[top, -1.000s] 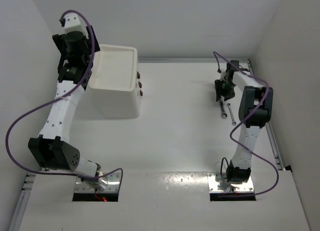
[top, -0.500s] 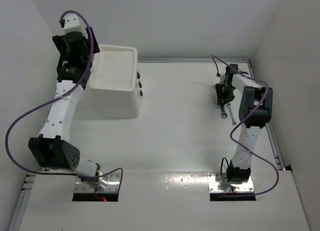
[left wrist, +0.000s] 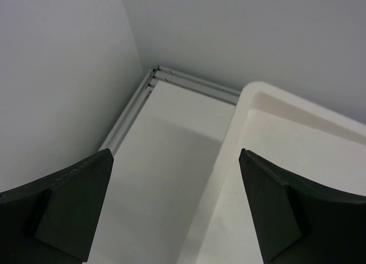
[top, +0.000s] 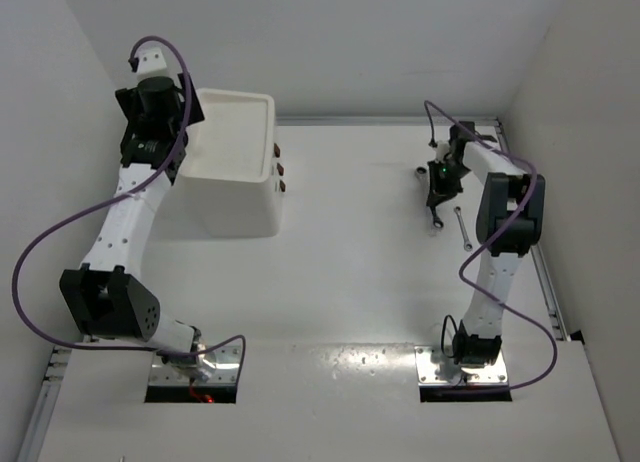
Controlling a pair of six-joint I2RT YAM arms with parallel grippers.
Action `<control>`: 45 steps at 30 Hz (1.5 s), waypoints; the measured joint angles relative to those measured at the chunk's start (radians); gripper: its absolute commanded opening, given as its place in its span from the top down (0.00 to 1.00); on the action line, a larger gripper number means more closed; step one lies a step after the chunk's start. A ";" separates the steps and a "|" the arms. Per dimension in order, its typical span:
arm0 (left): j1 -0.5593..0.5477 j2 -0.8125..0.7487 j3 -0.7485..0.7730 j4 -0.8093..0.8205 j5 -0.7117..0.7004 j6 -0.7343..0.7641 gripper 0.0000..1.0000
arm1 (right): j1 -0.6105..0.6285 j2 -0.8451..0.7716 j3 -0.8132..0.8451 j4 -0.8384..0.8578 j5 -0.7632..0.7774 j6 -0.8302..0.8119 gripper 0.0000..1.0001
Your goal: Sort the tools into containers
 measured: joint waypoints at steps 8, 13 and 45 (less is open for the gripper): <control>0.000 0.000 -0.110 -0.034 0.020 -0.031 0.00 | 0.068 -0.018 0.322 -0.049 -0.279 0.208 1.00; 0.000 0.000 -0.129 -0.044 0.028 -0.038 0.00 | 0.119 -0.077 0.430 0.064 -0.467 0.402 1.00; 0.203 -0.077 -0.203 -0.074 0.029 -0.056 0.00 | 0.608 0.162 0.702 0.614 -0.507 1.072 1.00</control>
